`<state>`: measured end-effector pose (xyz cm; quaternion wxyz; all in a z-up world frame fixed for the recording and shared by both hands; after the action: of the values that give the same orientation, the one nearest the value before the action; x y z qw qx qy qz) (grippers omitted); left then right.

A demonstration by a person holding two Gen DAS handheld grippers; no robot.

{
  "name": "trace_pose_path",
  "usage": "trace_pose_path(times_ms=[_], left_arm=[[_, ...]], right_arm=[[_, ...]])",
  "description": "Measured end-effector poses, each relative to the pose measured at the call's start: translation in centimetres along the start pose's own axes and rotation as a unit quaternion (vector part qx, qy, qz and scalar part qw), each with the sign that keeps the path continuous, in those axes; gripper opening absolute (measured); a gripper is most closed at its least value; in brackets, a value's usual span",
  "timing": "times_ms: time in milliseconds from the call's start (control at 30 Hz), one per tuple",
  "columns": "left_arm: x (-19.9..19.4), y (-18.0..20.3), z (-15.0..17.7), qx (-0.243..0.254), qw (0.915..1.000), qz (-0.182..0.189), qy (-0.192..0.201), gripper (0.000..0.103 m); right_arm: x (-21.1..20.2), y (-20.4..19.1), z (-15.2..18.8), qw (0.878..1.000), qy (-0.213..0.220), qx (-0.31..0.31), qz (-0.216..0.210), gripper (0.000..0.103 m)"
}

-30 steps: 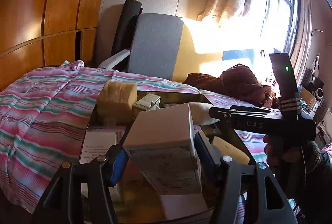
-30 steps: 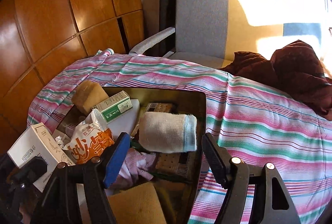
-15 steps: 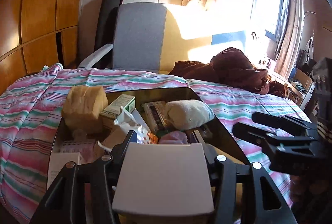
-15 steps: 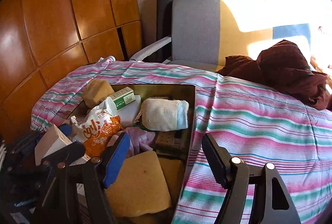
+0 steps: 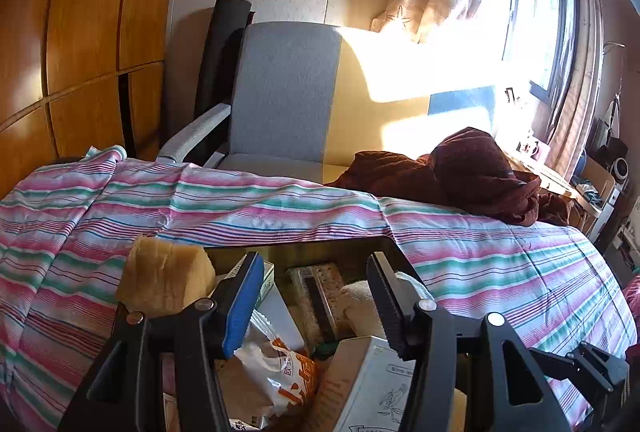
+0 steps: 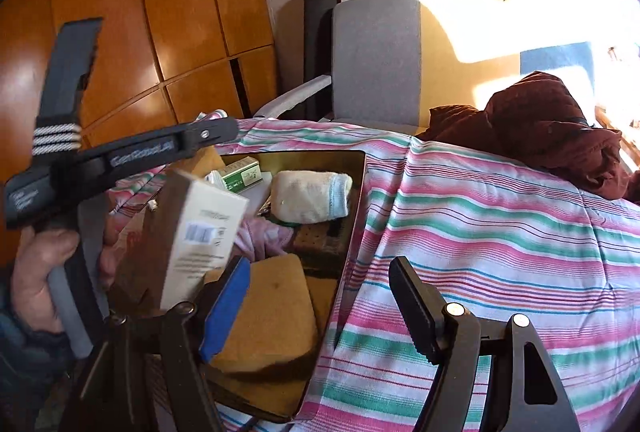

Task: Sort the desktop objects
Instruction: 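Lower the white box into the tin and open the left gripper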

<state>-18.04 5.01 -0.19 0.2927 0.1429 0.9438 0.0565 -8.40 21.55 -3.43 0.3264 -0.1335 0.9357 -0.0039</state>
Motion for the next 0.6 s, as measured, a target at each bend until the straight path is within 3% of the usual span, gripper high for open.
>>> trace_pose_path(times_ms=[367, 600], left_arm=[[-9.2, -4.4, 3.3, -0.044, 0.9985, 0.001, 0.034, 0.062], [-10.7, -6.9, 6.5, -0.082, 0.9965, -0.002, 0.015, 0.062]], right_arm=[[-1.0, -5.0, -0.7, 0.994, 0.041, -0.079, -0.056, 0.069], [2.0, -8.9, -0.9, 0.988, 0.015, -0.147, -0.049, 0.062]])
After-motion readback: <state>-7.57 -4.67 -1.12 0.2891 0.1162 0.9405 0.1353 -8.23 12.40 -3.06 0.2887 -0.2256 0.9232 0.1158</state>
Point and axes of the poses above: each gripper's, at about its wrist camera, not at the fingertips, and x roughly the way its jaws point, y to its right, z to its underside, the point moved 2 cm from there along x, roughly the way its jaws point, and after that the axes turned 2 degrees about -x, right-handed, at the moved point
